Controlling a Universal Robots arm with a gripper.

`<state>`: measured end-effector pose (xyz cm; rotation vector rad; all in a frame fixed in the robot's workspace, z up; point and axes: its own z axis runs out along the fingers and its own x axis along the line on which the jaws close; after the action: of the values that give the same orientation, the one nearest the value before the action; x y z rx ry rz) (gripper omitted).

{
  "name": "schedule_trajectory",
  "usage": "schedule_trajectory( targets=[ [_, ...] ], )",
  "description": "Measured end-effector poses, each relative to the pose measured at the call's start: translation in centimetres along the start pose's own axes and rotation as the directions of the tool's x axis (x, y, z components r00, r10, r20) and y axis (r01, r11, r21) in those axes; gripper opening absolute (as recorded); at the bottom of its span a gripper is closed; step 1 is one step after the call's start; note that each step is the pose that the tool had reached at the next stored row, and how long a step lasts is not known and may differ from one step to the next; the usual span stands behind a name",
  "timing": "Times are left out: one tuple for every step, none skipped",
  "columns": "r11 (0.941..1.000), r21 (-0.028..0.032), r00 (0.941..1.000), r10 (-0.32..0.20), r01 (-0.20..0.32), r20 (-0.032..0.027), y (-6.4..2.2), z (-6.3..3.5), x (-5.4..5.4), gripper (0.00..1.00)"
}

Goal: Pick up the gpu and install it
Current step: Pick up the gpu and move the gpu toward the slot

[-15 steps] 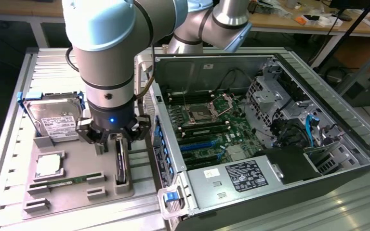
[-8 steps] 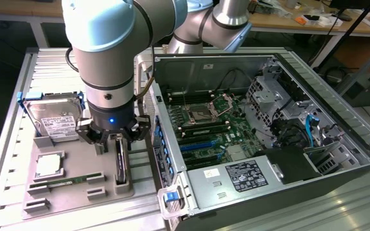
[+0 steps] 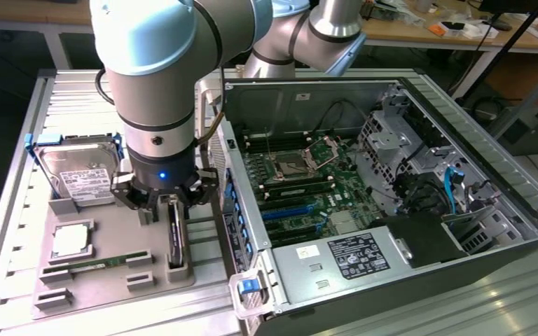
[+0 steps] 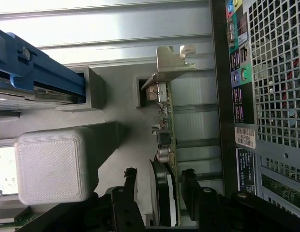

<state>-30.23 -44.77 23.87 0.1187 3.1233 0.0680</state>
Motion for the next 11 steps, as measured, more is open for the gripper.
schedule_trajectory(
  targets=[
    [1.0000,0.0000,1.0000,0.000,0.000,0.0000,0.00,0.00,0.00,0.40],
    [1.0000,0.0000,1.0000,0.000,0.000,0.0000,0.00,0.00,0.00,0.40],
    [1.0000,0.0000,1.0000,0.000,0.000,0.0000,0.00,0.00,0.00,0.40],
    [1.0000,0.0000,1.0000,0.000,0.000,0.0000,0.00,0.00,0.00,0.33],
    [1.0000,0.0000,1.0000,0.000,0.000,0.0000,0.00,0.00,0.00,0.33],
    [1.0000,0.0001,1.0000,0.000,0.000,0.0000,0.00,0.00,0.00,0.33],
    [1.0000,0.0000,1.0000,0.000,0.000,0.0000,0.00,0.00,0.00,0.33],
    [1.0000,0.0001,1.0000,0.000,0.000,0.0000,0.00,0.00,0.00,0.33],
    [1.0000,0.0001,1.0000,0.000,0.000,0.0000,0.00,0.00,0.00,0.33],
    [1.0000,0.0000,1.0000,0.000,0.000,0.0000,0.00,0.00,0.00,0.33],
    [1.0000,0.0000,1.0000,0.000,0.000,0.0000,0.00,0.00,0.00,0.33]
  ],
)
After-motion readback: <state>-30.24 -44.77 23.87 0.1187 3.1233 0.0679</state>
